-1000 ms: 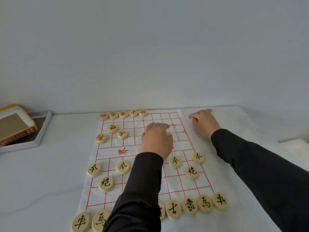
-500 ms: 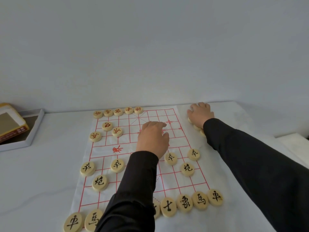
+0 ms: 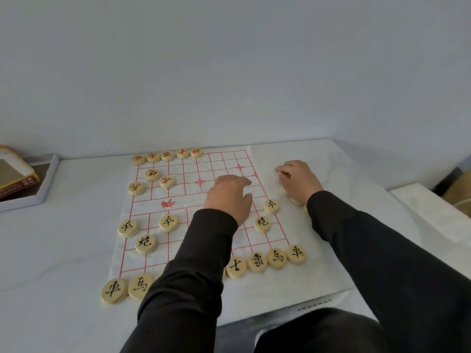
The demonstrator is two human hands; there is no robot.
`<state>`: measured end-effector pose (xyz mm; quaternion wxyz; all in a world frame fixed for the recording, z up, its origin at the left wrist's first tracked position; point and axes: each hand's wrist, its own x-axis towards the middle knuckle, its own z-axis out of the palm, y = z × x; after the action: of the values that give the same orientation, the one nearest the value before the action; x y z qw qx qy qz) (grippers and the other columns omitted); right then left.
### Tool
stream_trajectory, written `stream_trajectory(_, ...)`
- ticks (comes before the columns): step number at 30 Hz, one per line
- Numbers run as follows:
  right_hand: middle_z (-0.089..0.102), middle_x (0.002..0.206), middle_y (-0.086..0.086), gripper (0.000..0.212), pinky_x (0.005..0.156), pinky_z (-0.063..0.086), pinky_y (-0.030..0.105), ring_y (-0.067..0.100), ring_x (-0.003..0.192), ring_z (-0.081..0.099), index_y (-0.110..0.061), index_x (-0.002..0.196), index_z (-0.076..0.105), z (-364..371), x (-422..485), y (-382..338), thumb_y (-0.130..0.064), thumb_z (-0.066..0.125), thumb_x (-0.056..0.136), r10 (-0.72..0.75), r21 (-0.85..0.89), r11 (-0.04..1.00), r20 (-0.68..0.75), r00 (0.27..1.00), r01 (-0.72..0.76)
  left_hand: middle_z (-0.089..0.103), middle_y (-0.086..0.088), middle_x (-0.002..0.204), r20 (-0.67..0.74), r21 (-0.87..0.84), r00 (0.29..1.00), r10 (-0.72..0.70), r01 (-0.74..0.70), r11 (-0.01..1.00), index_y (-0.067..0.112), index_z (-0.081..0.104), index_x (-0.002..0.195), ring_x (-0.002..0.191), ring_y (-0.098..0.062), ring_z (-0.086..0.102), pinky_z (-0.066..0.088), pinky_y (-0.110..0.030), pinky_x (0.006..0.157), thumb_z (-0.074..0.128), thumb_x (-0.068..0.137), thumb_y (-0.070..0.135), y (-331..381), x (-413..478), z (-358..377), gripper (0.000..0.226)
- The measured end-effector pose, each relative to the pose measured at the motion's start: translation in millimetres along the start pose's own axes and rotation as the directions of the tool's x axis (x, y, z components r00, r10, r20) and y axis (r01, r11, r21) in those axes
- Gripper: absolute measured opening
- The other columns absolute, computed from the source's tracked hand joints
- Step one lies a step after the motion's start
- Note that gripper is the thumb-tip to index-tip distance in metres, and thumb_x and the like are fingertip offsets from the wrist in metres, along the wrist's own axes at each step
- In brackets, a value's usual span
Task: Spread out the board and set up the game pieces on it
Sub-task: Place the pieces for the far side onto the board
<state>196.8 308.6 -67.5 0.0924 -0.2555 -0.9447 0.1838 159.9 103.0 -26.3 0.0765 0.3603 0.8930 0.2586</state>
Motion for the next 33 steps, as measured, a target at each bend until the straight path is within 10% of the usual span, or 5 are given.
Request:
stream_trajectory(17,0.051,0.136,0.005,0.037,0.092,0.034,0.020,0.019,0.122,0.048,-0.011,0.128,0.055,-43,-75,-14,-0.012,0.032,0.100,0.168,0.368,0.920,-0.050,0.985,-0.138,0.044,0.004,0.139,0.028,0.132,0.996,0.079,-0.082,0.988,0.022,0.046,0.134,0.134,-0.015,0.029,0.027,-0.032,0.110,0.043,0.097,0.026,16,-35,9,0.037)
stream_trajectory(27,0.048,0.123,0.012,0.050,0.092,0.042,0.035,0.028,0.115,0.045,-0.011,0.122,0.052,-32,-66,-33,-0.047,0.055,0.087,0.189,-0.349,0.923,0.045,0.981,-0.162,0.043,0.004,0.141,0.008,0.152,0.999,0.038,-0.039,0.988,0.022,0.045,0.135,0.135,-0.014,0.028,0.025,-0.031,0.111,0.043,0.097,0.025,5,-35,-2,0.039)
stream_trajectory(33,0.051,0.118,0.010,0.041,0.089,0.041,0.032,0.027,0.112,0.047,-0.011,0.118,0.052,-26,-61,-39,-0.040,0.054,0.089,0.175,-0.457,0.881,0.078,0.982,-0.121,0.043,0.002,0.142,0.012,0.178,1.000,-0.018,0.015,0.984,0.023,0.045,0.135,0.134,-0.017,0.029,0.027,-0.034,0.111,0.043,0.097,0.028,-7,-25,-12,0.039)
